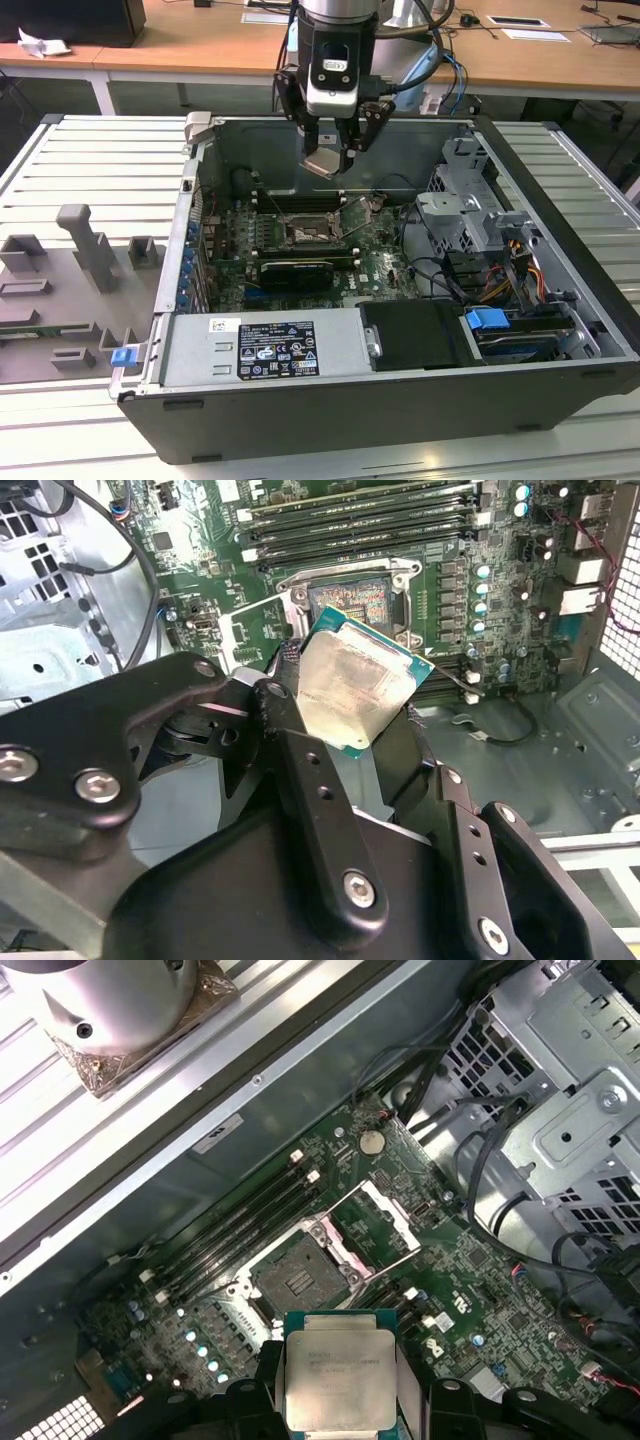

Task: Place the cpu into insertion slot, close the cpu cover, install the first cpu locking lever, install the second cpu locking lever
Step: 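Place the cpu into insertion slot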

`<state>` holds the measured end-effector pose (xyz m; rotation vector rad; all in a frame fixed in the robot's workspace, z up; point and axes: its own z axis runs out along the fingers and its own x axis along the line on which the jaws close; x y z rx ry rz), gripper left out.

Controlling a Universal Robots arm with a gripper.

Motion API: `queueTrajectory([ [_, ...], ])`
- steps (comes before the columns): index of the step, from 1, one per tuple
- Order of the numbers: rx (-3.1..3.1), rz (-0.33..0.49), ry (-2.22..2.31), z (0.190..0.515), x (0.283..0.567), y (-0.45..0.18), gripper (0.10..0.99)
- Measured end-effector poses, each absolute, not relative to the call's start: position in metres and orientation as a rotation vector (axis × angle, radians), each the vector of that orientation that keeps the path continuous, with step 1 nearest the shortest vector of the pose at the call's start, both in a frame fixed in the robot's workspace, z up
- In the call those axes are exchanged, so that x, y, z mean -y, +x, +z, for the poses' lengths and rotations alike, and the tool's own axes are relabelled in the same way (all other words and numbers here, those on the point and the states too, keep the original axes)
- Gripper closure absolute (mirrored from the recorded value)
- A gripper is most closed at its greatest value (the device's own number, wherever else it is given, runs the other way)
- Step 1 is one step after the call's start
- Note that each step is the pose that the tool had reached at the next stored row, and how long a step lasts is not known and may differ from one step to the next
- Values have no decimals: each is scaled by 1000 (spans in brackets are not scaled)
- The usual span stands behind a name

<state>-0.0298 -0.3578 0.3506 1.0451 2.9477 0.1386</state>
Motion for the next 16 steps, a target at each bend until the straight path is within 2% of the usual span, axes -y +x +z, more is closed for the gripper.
queueTrajectory([
  [16,-2853,137,1265,346,358,-30,549],
])
